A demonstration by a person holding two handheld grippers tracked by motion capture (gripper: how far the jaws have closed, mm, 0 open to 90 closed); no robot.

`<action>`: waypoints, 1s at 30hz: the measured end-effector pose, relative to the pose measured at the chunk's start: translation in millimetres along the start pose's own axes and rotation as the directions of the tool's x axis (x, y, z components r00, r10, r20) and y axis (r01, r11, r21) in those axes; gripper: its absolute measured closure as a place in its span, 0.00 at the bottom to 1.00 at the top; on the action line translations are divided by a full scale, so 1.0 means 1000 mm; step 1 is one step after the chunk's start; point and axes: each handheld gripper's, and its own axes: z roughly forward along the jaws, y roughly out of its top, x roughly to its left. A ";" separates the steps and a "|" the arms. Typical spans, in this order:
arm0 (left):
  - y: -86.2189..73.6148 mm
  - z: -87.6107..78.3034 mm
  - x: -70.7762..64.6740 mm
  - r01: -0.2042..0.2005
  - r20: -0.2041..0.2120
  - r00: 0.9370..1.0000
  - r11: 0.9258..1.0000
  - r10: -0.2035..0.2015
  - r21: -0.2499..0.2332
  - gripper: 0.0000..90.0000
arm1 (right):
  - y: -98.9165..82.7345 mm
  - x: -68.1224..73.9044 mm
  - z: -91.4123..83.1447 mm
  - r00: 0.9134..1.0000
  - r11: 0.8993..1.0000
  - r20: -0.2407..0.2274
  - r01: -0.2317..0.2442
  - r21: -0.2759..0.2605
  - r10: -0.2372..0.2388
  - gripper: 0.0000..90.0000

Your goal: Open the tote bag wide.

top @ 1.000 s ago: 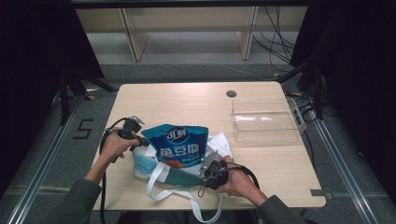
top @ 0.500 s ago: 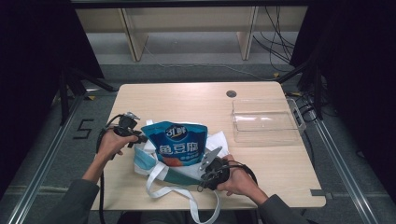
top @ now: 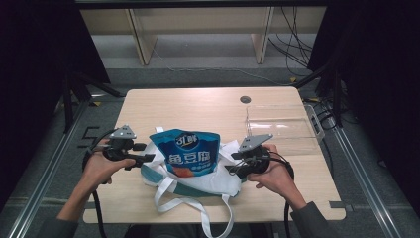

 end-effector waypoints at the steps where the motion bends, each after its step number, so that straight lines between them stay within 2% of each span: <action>1: 0.000 -0.002 -0.004 0.012 -0.008 1.000 1.000 -0.012 -0.009 0.48 | 0.000 -0.003 0.000 1.000 1.000 0.003 -0.005 -0.005 0.005 0.58; 3: -0.001 -0.005 -0.013 0.006 0.035 0.999 1.000 -0.005 -0.024 0.50 | 0.001 -0.007 0.004 1.000 1.000 0.023 -0.012 -0.014 0.012 0.57; 5: -0.004 -0.003 -0.022 -0.039 0.084 0.996 0.999 0.041 -0.018 0.57 | 0.003 -0.012 0.008 0.999 1.000 0.030 -0.014 0.013 0.013 0.57; 6: -0.005 0.000 -0.026 -0.068 0.108 0.992 0.998 0.068 -0.006 0.60 | 0.003 -0.013 0.012 0.999 1.000 0.031 -0.018 0.024 0.018 0.57; 7: -0.007 0.004 -0.028 -0.086 0.118 0.989 0.996 0.085 0.003 0.62 | 0.003 -0.015 0.016 0.999 0.999 0.030 -0.018 0.033 0.017 0.57; 9: -0.012 0.014 -0.032 -0.061 0.152 0.987 0.998 0.058 0.014 0.63 | 0.004 -0.018 0.024 1.000 0.999 0.027 -0.015 0.047 0.013 0.57; 10: -0.016 0.020 -0.032 -0.060 0.209 0.977 0.998 0.052 0.029 0.63 | 0.006 -0.020 0.027 1.000 0.998 0.025 -0.014 0.065 0.012 0.57; 12: -0.022 0.028 -0.034 -0.054 0.267 0.963 0.997 0.040 0.046 0.61 | 0.009 -0.022 0.034 1.000 0.997 0.018 -0.021 0.081 0.019 0.62; 13: -0.026 0.032 -0.034 -0.084 0.284 0.957 0.995 0.066 0.051 0.60 | 0.011 -0.023 0.037 1.000 0.997 0.019 -0.011 0.081 0.009 0.68; 15: -0.035 0.036 -0.033 -0.096 0.289 0.954 0.993 0.074 0.065 0.60 | 0.015 -0.026 0.040 1.000 0.998 0.022 0.000 0.070 -0.001 0.85; 16: -0.040 0.038 -0.032 -0.090 0.287 0.956 0.993 0.064 0.078 0.61 | 0.016 -0.028 0.041 0.999 0.998 0.042 0.005 0.064 -0.008 0.93; 17: -0.045 0.041 -0.031 -0.116 0.281 0.956 0.989 0.086 0.092 0.64 | 0.018 -0.031 0.041 0.998 0.998 0.066 0.008 0.058 -0.012 0.97; 18: -0.049 0.044 -0.031 -0.146 0.285 0.953 0.982 0.107 0.119 0.67 | 0.019 -0.035 0.043 0.997 0.999 0.079 0.002 0.054 -0.006 0.98; 20: -0.059 0.051 -0.032 -0.159 0.295 0.949 0.975 0.108 0.154 0.84 | 0.021 -0.042 0.046 0.993 0.999 0.119 -0.010 0.040 0.005 0.99; 21: -0.061 0.054 -0.033 -0.187 0.293 0.947 0.967 0.130 0.175 0.90 | 0.021 -0.045 0.046 0.993 0.998 0.121 -0.014 0.057 0.007 0.99; 22: -0.063 0.057 -0.036 -0.171 0.277 0.954 0.969 0.118 0.178 0.95 | 0.021 -0.047 0.048 0.989 0.998 0.144 -0.024 0.058 0.015 0.99; 23: -0.064 0.059 -0.037 -0.215 0.270 0.950 0.957 0.158 0.197 0.96 | 0.019 -0.050 0.051 0.987 0.997 0.162 -0.031 0.069 0.019 0.99; 24: -0.065 0.060 -0.040 -0.235 0.267 0.948 0.944 0.171 0.231 0.96 | 0.017 -0.055 0.054 0.985 0.996 0.174 -0.031 0.078 0.017 0.99; 25: -0.067 0.063 -0.043 -0.248 0.273 0.945 0.937 0.179 0.245 0.96 | 0.015 -0.057 0.056 0.982 0.993 0.187 -0.056 0.104 0.036 0.99; 26: -0.069 0.064 -0.044 -0.246 0.266 0.948 0.936 0.178 0.253 0.96 | 0.010 -0.059 0.063 0.977 0.991 0.207 -0.064 0.120 0.039 0.99; 27: -0.071 0.067 -0.043 -0.244 0.269 0.948 0.931 0.170 0.271 0.96 | 0.007 -0.060 0.067 0.977 0.989 0.210 -0.075 0.124 0.048 0.99; 28: -0.073 0.068 -0.043 -0.240 0.268 0.949 0.932 0.166 0.272 0.96 | 0.003 -0.061 0.072 0.975 0.985 0.217 -0.087 0.150 0.053 0.99; 29: -0.073 0.069 -0.043 -0.241 0.265 0.950 0.930 0.167 0.278 0.96 | 0.001 -0.061 0.076 0.972 0.985 0.225 -0.096 0.143 0.062 0.99; 30: -0.073 0.069 -0.043 -0.238 0.265 0.950 0.930 0.164 0.279 0.96 | -0.002 -0.064 0.080 0.973 0.987 0.227 -0.073 0.142 0.039 0.99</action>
